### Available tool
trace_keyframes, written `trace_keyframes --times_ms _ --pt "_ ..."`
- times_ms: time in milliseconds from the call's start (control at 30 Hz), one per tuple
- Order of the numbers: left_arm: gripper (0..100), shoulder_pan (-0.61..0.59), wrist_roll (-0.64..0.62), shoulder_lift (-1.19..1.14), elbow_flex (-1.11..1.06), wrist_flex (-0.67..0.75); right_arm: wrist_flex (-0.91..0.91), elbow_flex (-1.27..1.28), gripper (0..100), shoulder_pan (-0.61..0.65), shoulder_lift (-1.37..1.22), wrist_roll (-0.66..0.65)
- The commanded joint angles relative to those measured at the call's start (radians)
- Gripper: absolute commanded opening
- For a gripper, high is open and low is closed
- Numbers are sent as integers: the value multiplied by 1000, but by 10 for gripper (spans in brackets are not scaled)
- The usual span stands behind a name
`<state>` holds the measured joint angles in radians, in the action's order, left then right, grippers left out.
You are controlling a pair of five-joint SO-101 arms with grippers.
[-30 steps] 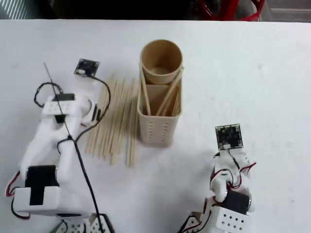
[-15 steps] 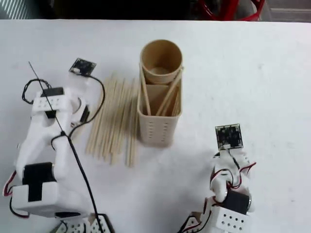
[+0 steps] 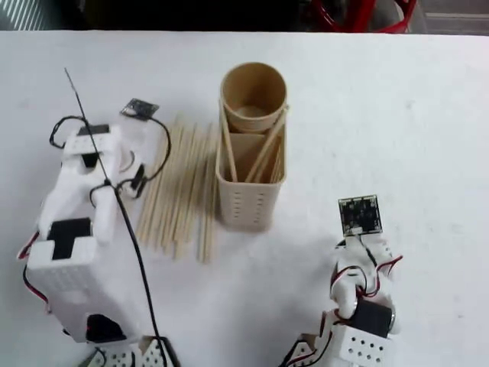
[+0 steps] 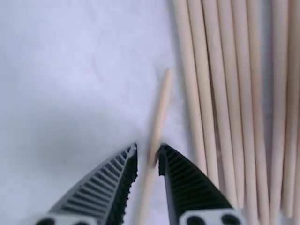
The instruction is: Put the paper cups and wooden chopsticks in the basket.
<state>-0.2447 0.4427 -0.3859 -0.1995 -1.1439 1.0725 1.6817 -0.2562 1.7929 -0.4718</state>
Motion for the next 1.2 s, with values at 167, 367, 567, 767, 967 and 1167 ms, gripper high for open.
trace_keyframes --times_ms 167,367,567,767,967,1167 --pt "25 12 6 -31 75 -40 5 9 18 7 2 -2" --pt "21 4 -2 102 64 -41 5 9 18 7 2 -2" --pt "21 15 -95 481 -61 -15 5 9 18 7 2 -2" --pt "21 105 -133 906 -150 -5 5 9 18 4 2 -2" --pt "22 300 -281 1294 -68 28 -1 9 18 -44 7 -2" --pt "22 547 -298 1417 -17 152 -1 9 18 -44 7 -2"
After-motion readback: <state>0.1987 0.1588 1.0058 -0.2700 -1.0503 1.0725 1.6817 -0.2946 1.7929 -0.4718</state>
